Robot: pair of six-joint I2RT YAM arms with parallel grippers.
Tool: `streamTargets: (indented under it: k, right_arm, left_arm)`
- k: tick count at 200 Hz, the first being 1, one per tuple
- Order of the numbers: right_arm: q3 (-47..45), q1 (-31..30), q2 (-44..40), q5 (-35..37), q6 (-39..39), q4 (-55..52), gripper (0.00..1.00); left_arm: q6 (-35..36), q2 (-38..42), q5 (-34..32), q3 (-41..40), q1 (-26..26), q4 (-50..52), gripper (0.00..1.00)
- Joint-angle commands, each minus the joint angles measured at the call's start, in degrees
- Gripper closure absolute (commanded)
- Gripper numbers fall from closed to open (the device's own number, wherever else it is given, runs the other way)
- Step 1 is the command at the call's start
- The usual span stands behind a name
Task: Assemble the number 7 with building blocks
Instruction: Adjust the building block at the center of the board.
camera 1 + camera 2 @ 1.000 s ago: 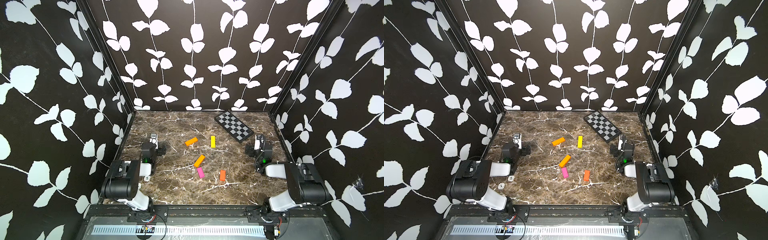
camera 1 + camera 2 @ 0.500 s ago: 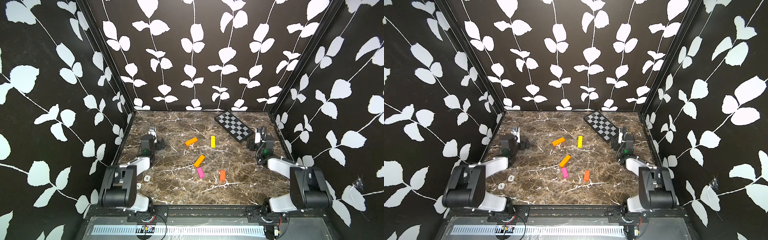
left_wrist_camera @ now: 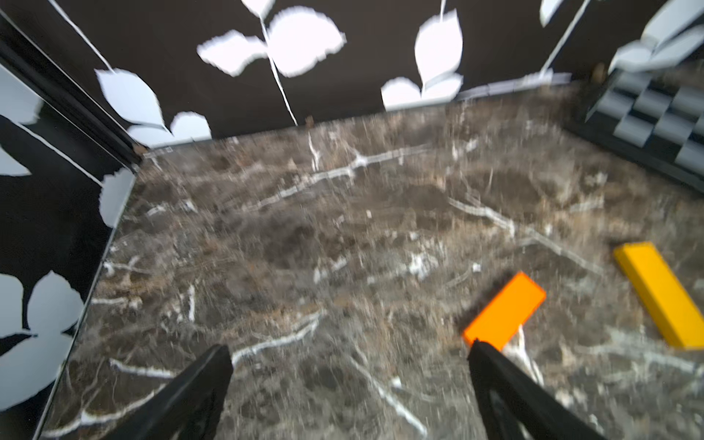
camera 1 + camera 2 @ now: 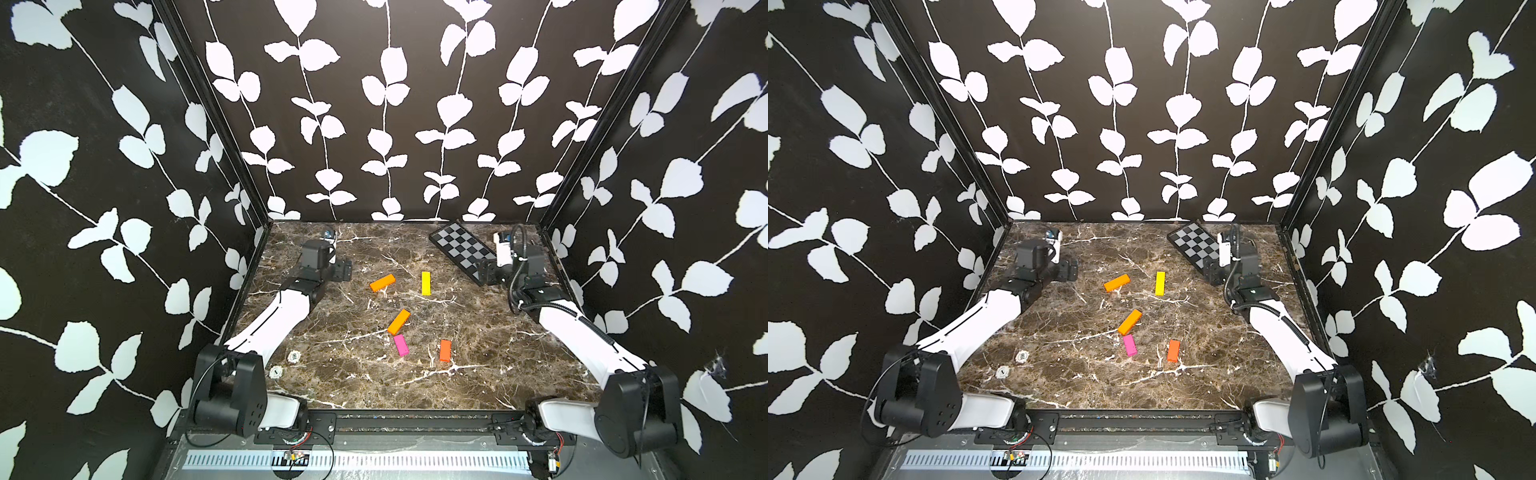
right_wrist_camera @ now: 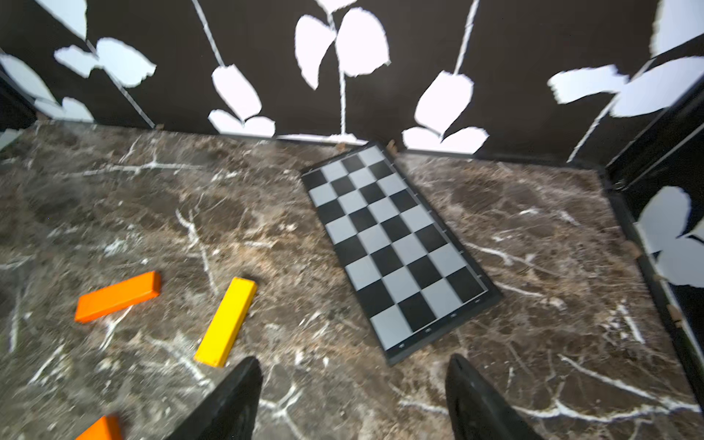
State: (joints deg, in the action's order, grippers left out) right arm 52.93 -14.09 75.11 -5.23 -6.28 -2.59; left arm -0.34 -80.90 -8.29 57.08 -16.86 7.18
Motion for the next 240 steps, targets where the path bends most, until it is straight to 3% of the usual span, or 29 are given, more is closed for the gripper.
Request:
streamTargets:
  k: [1, 16, 39, 70, 119, 188, 240]
  right_arm:
    - [4.5, -4.8, 3.6, -2.9, 0.2, -5.2, 0.26]
    - [7.2, -8.6, 7.0, -3.2, 3.5, -6.1, 0.27]
    - [13.2, -13.5, 12.5, -2.7, 8.0, -10.2, 0.28]
    - [21.7, -17.0, 20.5, -2.0, 10.8, -16.4, 0.28]
    - [32.3, -20.0, 30.5, -1.2, 7.2, -20.4, 0.32]
    - [45.1, -21.2, 46.7, -13.2, -0.2, -22.2, 0.33]
    - [46.0, -21.2, 51.2, -15.5, -3.9, -19.4, 0.35]
  left_arm:
    - [-0.7, -2.1, -3.3, 5.0, -1.4, 10.2, 0.01]
    - [-3.1, -3.0, -3.4, 6.0, -1.4, 11.0, 0.01]
    - [-4.2, -4.7, 4.9, 8.8, -1.4, 13.2, 0.01]
    - [-7.6, -8.0, 10.5, 12.3, -1.4, 15.6, 0.01]
    - [-11.2, -10.9, 5.9, 11.8, -1.2, 17.1, 0.01]
    - [-18.8, -19.3, 25.3, 12.8, 0.6, 19.7, 0.01]
    - [-23.2, -17.9, 26.4, 7.7, 0.6, 15.8, 0.04]
